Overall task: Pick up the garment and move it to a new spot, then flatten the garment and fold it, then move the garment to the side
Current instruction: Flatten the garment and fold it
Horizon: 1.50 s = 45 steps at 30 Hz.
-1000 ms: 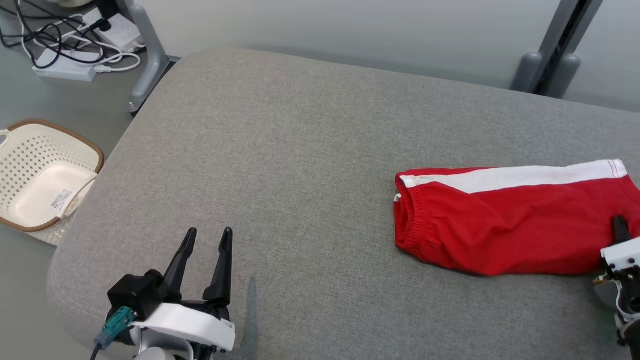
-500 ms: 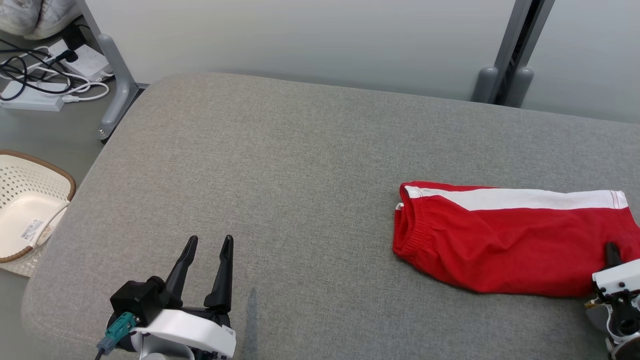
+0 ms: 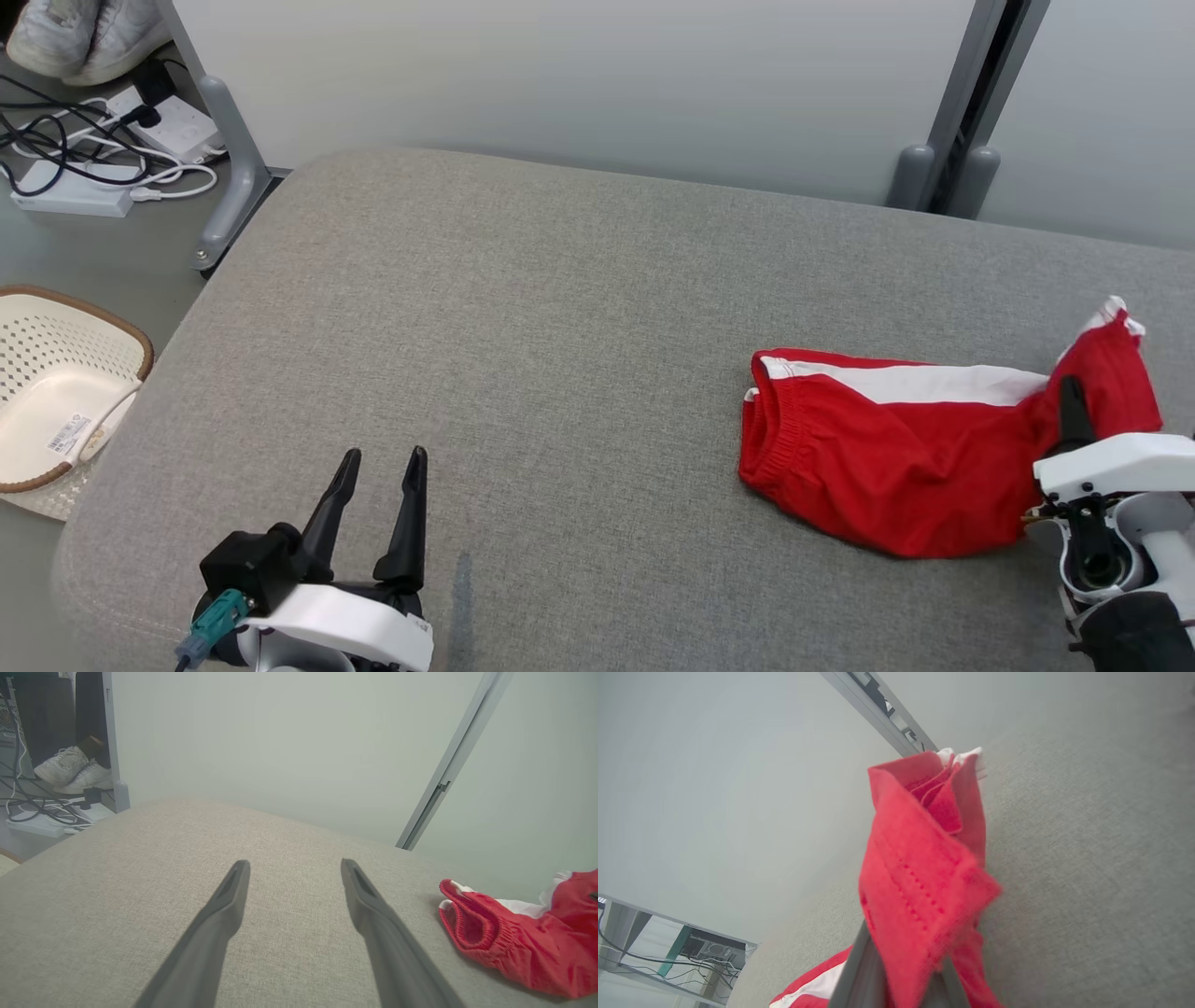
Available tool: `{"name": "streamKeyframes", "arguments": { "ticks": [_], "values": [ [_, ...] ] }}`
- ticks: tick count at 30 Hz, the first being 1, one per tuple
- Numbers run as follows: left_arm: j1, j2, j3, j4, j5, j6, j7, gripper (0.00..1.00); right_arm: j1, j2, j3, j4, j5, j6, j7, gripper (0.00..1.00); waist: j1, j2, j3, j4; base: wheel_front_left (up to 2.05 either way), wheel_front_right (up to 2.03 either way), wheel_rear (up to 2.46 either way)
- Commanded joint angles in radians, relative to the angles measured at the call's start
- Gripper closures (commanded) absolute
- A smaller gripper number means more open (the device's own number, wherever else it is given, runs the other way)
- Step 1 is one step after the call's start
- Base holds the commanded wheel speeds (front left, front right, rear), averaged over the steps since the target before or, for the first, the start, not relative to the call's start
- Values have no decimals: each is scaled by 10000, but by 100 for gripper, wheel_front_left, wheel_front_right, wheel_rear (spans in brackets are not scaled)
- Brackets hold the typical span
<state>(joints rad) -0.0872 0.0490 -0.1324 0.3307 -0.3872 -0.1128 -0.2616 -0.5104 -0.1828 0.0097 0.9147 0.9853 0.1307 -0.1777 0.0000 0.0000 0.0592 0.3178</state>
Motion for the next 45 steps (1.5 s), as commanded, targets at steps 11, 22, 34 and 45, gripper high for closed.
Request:
{"name": "streamKeyframes", "arguments": {
  "ticks": [11,22,34,45],
  "values": [
    [136,43,-43,68,-4,7,-26,0,730,760,1539,-1775,98,-1,141,100,0,0,-146,45,0,0,0],
    [98,41,-170,154,-59,-19,-26,0,999,1109,2640,-2226,344,-1,390,100,0,0,-100,303,0,0,0],
    [221,41,-218,282,-102,-11,-26,0,967,1238,3286,-1642,514,-1,453,0,0,0,-182,587,0,0,0],
    [304,41,-176,275,-94,14,-26,0,1198,1294,4473,-2068,967,-1,881,0,0,0,-303,538,0,0,0]
  ]
}}
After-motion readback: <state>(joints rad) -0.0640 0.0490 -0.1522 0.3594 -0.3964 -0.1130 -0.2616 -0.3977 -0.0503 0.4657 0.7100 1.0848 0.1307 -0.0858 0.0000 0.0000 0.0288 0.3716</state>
